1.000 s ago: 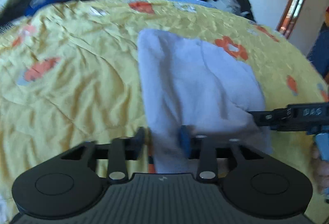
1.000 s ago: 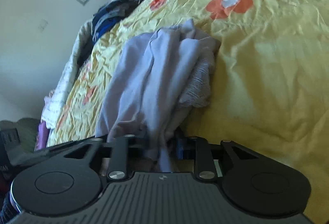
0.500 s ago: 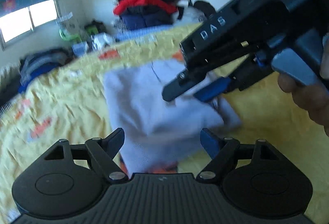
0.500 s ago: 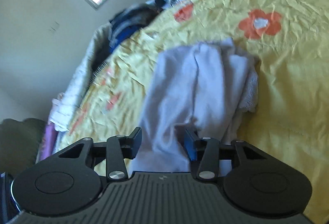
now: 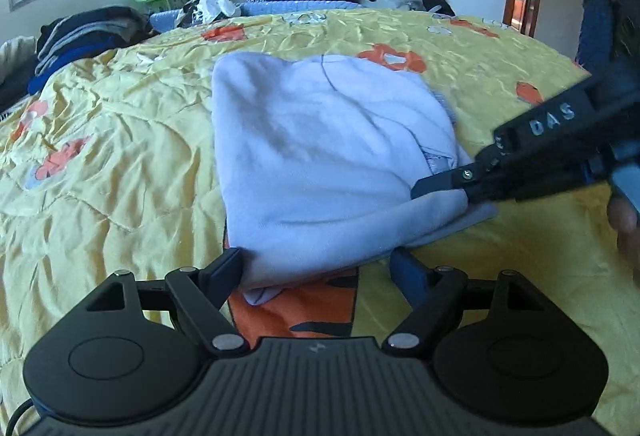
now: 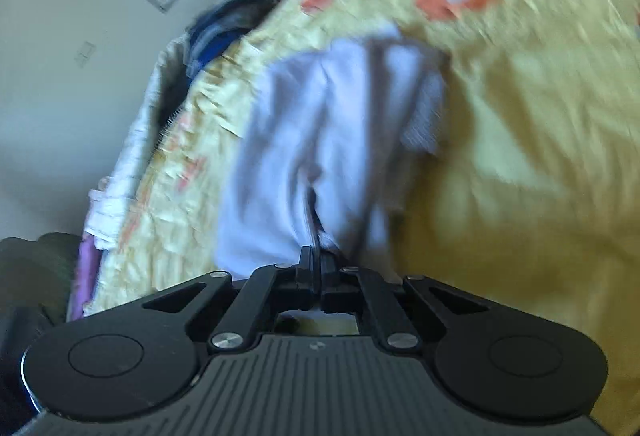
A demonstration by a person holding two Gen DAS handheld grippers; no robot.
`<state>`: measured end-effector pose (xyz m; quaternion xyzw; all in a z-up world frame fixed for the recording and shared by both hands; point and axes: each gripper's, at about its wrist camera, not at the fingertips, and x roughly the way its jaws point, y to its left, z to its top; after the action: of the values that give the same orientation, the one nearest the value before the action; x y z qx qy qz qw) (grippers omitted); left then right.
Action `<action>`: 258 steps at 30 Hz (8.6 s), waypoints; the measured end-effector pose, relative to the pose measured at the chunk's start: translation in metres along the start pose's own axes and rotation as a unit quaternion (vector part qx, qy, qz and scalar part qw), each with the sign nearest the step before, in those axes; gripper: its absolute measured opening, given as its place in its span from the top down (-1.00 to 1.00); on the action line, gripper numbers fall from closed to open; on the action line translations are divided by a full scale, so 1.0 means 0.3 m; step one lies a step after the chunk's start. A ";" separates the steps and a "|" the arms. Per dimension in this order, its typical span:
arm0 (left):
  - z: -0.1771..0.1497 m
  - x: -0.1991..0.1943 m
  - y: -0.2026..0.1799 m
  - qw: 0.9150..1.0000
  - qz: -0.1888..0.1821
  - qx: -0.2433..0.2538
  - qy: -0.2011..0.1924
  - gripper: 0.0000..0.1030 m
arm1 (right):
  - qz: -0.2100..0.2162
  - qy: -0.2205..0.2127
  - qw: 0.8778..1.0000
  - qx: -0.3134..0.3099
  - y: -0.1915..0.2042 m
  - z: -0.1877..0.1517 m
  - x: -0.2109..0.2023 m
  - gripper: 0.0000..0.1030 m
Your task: Fold small clothes
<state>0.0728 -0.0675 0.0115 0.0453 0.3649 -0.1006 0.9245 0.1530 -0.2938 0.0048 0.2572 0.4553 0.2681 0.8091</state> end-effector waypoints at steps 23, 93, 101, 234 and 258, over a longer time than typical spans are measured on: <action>0.149 0.084 -0.017 0.999 -0.015 -0.034 0.004 -0.66 | 0.008 0.024 0.999 0.021 0.014 0.270 0.227 0.96; 0.278 0.209 0.127 0.995 -0.071 -0.069 -0.030 -0.72 | 0.154 -0.080 0.960 0.222 -0.231 0.137 0.027 -0.23; 0.314 0.112 0.328 0.970 -0.102 -0.217 -0.025 -0.74 | 0.080 -0.092 0.975 0.183 -0.258 0.230 -0.116 -0.52; -0.297 -0.237 -0.006 0.987 0.115 -0.103 -0.040 -1.00 | -0.299 -0.139 0.923 -0.196 0.224 -0.533 -0.107 -0.98; -0.298 -0.236 -0.004 0.987 0.115 -0.103 -0.039 -1.00 | -0.300 -0.139 0.923 -0.197 0.226 -0.535 -0.105 -0.98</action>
<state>-0.0374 -0.0438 -0.0052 -0.0129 0.3290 0.0426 0.9433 -0.0147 -0.2382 -0.0043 -0.0208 0.3318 0.0587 0.9413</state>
